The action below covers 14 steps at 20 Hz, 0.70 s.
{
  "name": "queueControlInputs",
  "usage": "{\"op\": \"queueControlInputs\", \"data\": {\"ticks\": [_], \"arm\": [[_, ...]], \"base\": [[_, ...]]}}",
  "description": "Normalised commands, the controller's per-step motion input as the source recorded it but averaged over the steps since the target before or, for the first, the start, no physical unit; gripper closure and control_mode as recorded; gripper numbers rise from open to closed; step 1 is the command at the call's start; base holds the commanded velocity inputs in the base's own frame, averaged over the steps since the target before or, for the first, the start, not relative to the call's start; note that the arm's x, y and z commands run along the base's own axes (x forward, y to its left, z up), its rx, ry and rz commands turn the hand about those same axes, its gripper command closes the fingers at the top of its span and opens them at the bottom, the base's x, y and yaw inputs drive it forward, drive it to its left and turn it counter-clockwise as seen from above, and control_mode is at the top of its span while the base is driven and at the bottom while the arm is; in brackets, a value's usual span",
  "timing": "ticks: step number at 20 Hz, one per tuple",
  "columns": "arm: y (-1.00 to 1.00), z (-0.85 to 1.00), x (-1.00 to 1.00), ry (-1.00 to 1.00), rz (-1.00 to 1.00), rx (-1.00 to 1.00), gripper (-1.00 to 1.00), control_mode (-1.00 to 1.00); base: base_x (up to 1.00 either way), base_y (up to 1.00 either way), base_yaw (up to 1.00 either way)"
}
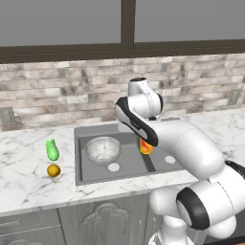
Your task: Remove the lemon and corn from the sink. Then move the bowl and cup from the counter to the sink for washing.
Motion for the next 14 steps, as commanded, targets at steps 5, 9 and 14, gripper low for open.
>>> {"op": "queueControlInputs", "data": {"ticks": [5,9,14], "arm": [[0.0,-0.08,0.1,0.0,0.0,0.01,1.0,-1.0],[0.0,-0.07,0.11,0.0,0.0,0.0,1.0,-1.0],[0.0,-0.08,0.12,0.0,0.0,0.0,1.0,-1.0]], "base": [[0.0,0.0,0.0],[0.0,0.0,0.0],[0.0,0.0,0.0]]}}
